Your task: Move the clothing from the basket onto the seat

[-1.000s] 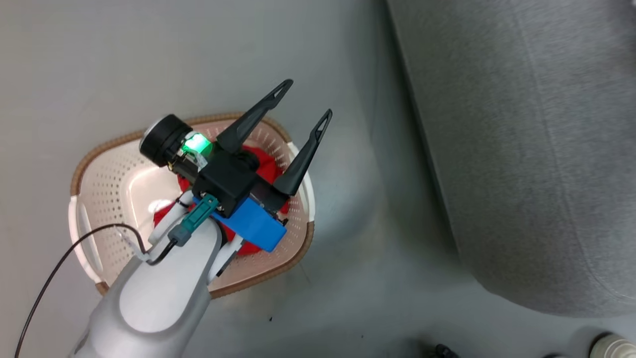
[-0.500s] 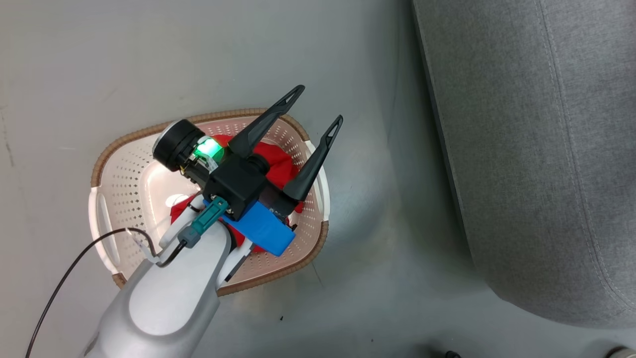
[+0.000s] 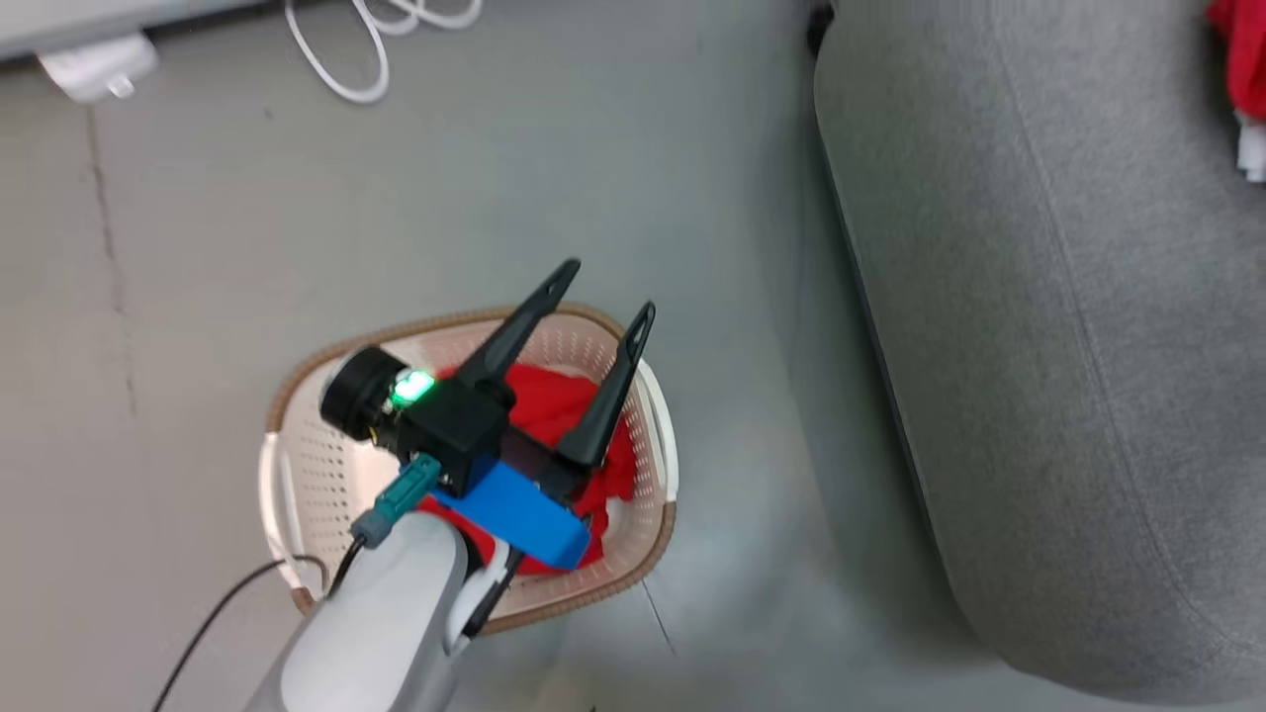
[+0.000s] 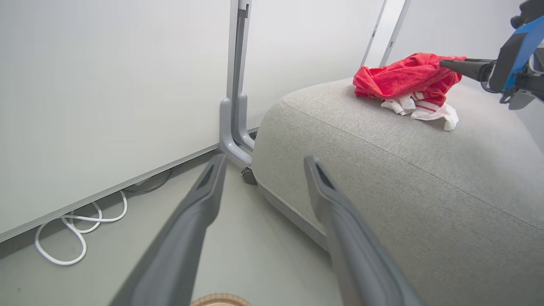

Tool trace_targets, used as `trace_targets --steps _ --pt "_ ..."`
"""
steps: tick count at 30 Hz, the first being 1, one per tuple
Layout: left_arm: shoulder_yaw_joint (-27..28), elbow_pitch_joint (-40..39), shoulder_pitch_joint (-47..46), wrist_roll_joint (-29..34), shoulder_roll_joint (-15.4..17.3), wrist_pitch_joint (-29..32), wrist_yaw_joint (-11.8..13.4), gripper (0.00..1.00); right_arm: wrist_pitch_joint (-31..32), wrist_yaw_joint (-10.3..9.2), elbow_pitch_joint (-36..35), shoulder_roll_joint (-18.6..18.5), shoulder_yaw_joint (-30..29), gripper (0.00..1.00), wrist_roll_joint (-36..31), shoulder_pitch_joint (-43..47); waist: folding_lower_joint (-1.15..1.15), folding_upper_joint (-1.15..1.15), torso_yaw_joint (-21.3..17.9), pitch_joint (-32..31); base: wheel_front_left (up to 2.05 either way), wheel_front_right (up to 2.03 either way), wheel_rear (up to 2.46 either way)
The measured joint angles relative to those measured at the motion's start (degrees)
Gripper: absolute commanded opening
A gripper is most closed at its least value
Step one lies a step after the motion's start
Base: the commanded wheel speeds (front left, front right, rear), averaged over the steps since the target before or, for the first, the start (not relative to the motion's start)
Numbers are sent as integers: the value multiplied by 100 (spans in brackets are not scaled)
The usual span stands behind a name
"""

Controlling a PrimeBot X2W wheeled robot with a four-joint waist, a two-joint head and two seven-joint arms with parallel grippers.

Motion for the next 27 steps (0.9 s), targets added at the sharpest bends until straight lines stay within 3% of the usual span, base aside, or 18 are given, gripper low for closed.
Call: trace_targets --steps 12,20,27 --pt "687 175 1202 -102 -199 0 7 100 102 0 -1001 319 528 100 114 1775 -2 0 385 -1459 0 0 0" --pt "1373 278 1992 -110 -266 0 69 100 327 0 -2579 1085 1149 100 478 3075 -1 0 796 -2246 0 0 0" --pt "1920 298 2396 -42 -270 0 109 100 575 0 -3493 1465 1720 100 555 3923 0 0 1048 -2550 0 0 0"
